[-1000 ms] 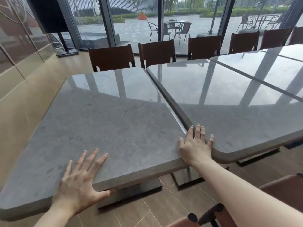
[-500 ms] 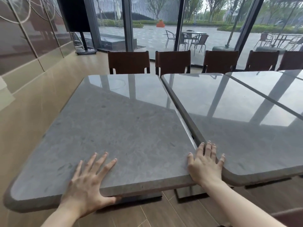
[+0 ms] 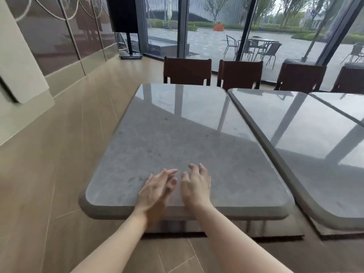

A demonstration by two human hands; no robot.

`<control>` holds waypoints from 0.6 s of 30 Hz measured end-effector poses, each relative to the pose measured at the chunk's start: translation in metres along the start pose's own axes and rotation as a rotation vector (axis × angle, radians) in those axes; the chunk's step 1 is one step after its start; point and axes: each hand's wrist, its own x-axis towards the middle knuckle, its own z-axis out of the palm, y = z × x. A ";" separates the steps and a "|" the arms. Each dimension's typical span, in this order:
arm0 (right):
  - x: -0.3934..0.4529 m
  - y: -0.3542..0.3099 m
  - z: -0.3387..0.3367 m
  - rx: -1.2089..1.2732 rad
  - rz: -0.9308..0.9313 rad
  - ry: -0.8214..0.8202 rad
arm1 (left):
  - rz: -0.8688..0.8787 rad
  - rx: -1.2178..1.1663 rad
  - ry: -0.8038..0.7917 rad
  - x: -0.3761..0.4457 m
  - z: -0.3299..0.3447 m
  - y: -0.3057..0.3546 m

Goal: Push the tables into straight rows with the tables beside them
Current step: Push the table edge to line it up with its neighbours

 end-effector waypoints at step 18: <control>-0.007 -0.012 0.057 -0.576 0.151 0.183 | 0.318 -0.006 -0.450 0.052 -0.123 -0.085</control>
